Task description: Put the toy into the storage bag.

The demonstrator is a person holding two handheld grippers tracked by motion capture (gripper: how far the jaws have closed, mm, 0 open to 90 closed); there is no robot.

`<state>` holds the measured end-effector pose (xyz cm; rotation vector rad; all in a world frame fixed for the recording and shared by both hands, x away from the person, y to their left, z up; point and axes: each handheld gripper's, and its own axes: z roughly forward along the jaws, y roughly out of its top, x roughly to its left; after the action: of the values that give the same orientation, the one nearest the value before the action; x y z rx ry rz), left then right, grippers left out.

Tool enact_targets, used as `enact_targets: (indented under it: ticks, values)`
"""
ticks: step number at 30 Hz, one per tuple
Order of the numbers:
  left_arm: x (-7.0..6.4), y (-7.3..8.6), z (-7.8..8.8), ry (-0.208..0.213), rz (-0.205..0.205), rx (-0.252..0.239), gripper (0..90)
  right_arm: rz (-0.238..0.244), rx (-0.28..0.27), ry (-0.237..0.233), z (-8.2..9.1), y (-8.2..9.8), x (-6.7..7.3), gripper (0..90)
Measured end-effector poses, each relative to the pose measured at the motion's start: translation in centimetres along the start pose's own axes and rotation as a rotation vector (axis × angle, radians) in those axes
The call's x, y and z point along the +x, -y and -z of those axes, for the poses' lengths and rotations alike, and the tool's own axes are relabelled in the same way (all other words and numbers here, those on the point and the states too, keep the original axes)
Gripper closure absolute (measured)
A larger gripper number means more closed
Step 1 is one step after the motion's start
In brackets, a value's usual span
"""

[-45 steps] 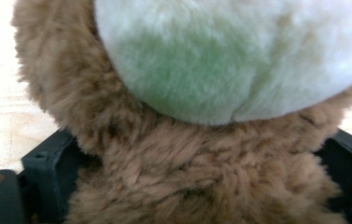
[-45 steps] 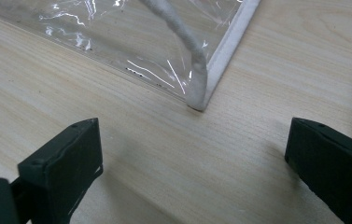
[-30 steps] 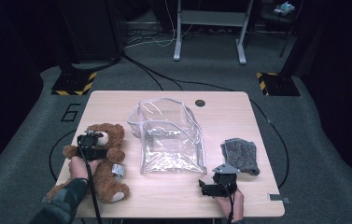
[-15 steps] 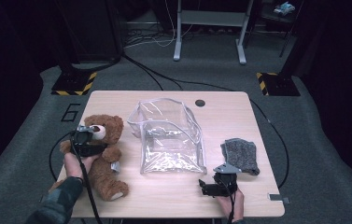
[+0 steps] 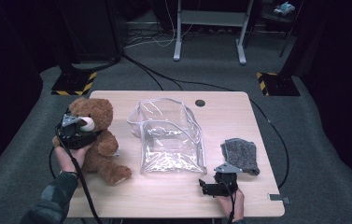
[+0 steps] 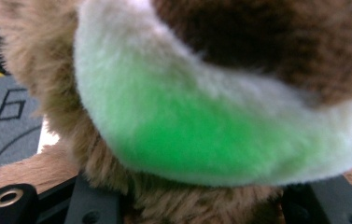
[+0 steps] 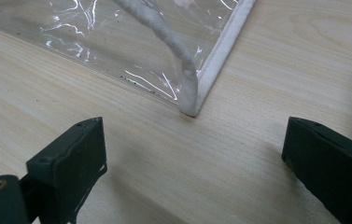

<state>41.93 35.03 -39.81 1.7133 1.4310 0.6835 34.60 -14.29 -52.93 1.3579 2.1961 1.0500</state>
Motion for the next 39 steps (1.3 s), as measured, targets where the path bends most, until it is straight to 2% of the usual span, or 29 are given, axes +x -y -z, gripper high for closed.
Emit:
enact_targets:
  ticks: [1, 9, 20, 23, 24, 25, 27, 39]
  values:
    - [0.1, -0.6, 0.3, -0.003, 0.003, -0.022, 49.2, 0.001, 0.000, 0.000, 0.0, 0.0, 0.0, 5.7]
    - [0.2, -2.7, 0.6, -0.022, -0.016, -0.076, 49.1, -0.007, -0.001, 0.001, 0.0, 0.0, 0.1, 5.7]
    - [0.5, -5.6, 0.1, -0.052, -0.028, -0.117, 48.8, 0.001, 0.004, 0.005, 0.0, 0.0, 0.1, 5.6]
    - [0.4, -6.9, 0.3, -0.065, -0.036, -0.140, 48.6, 0.004, 0.003, 0.008, 0.0, 0.0, 0.1, 5.6]
    - [0.4, -6.9, 0.3, -0.065, -0.036, -0.140, 48.6, 0.004, 0.003, 0.008, 0.0, 0.0, 0.1, 5.6]
    - [0.5, -7.6, 0.5, -0.072, -0.052, -0.142, 48.5, 0.008, 0.003, 0.010, 0.0, 0.0, 0.1, 5.6]
    - [0.5, -7.9, 0.5, -0.076, -0.042, -0.157, 48.5, 0.007, 0.004, 0.010, 0.0, 0.0, 0.1, 5.6]
    - [0.3, -11.9, 1.3, -0.107, -0.068, -0.213, 48.0, 0.008, 0.007, 0.012, -0.1, 0.0, 0.2, 5.6]
